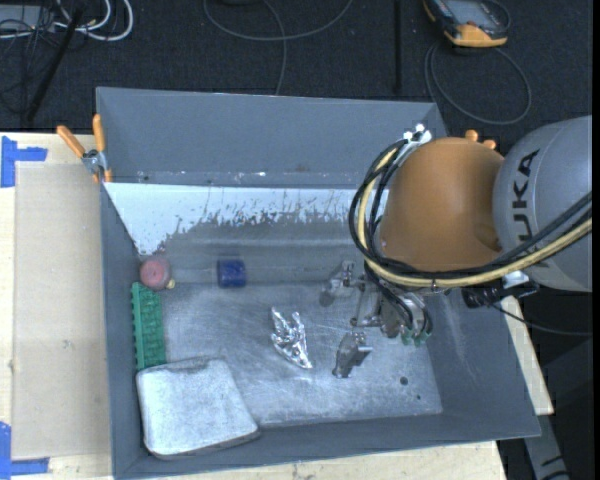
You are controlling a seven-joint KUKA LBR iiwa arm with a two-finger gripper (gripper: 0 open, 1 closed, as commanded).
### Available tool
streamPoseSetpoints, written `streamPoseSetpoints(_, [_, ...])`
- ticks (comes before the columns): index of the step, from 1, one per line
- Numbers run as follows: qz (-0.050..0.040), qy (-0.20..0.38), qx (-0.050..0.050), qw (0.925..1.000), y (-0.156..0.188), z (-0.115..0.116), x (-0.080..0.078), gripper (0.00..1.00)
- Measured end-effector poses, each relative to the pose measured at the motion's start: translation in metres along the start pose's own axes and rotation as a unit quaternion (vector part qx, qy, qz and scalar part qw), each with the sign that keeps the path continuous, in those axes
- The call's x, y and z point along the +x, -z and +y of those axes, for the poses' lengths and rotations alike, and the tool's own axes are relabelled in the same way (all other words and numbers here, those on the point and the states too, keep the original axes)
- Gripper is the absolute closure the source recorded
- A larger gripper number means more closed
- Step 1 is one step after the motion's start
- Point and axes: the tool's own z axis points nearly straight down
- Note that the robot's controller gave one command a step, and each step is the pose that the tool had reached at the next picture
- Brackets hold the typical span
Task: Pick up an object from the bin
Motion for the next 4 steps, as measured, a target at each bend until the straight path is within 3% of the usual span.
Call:
streamPoseSetpoints(1, [0.0021, 0.034, 0.0, 0.9994, -0.127, 0.022, -0.018, 0.0])
streamPoseSetpoints(2, [0.0003, 0.033, 0.0, 0.9995, -0.123, 0.021, -0.019, 1.0])
streamPoseSetpoints(3, [-0.0026, 0.172, 0.0, 0.9851, -0.01, 0.036, -0.007, 1.0])
streamPoseSetpoints(4, [-0.0021, 0.336, 0.001, 0.9419, 0.091, -0.032, 0.003, 1.0])
